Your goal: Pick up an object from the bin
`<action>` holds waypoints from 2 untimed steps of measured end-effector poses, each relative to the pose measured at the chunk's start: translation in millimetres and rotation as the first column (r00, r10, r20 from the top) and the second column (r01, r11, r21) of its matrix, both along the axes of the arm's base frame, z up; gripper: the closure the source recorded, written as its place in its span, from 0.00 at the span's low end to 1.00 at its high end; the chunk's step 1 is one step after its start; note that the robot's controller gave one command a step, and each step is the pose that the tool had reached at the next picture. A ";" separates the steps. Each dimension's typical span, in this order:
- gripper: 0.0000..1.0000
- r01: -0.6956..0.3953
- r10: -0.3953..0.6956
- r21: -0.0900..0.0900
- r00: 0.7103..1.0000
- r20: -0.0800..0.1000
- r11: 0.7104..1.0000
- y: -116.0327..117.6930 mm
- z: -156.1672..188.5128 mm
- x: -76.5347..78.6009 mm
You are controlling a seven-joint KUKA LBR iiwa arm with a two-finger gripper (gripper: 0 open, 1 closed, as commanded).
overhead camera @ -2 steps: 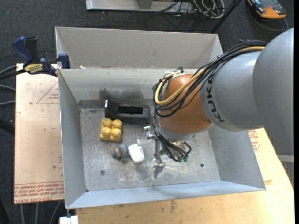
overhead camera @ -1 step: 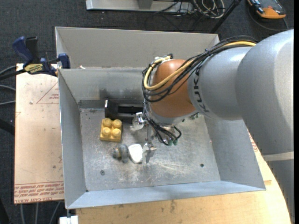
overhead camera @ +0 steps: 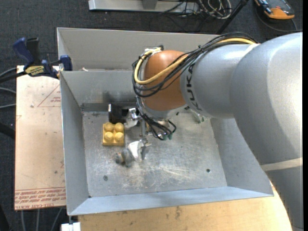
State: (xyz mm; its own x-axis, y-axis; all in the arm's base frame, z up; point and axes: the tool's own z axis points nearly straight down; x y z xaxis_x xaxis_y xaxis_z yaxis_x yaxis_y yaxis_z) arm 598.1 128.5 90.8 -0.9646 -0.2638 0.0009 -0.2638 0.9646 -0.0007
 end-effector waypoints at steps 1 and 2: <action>0.00 -0.204 0.204 0.003 0.979 -0.003 0.979 13.7 28.3 31.9; 0.00 -0.263 0.263 0.000 0.964 -0.031 0.965 27.1 17.6 37.1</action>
Offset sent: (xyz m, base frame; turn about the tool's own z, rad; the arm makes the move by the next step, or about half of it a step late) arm 0.0396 0.0459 -0.0140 -0.4404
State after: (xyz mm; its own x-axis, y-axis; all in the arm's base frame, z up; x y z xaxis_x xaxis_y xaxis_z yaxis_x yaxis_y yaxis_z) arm 635.1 155.6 108.4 -0.8610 -0.5078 0.0306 -0.5078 0.8615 0.0075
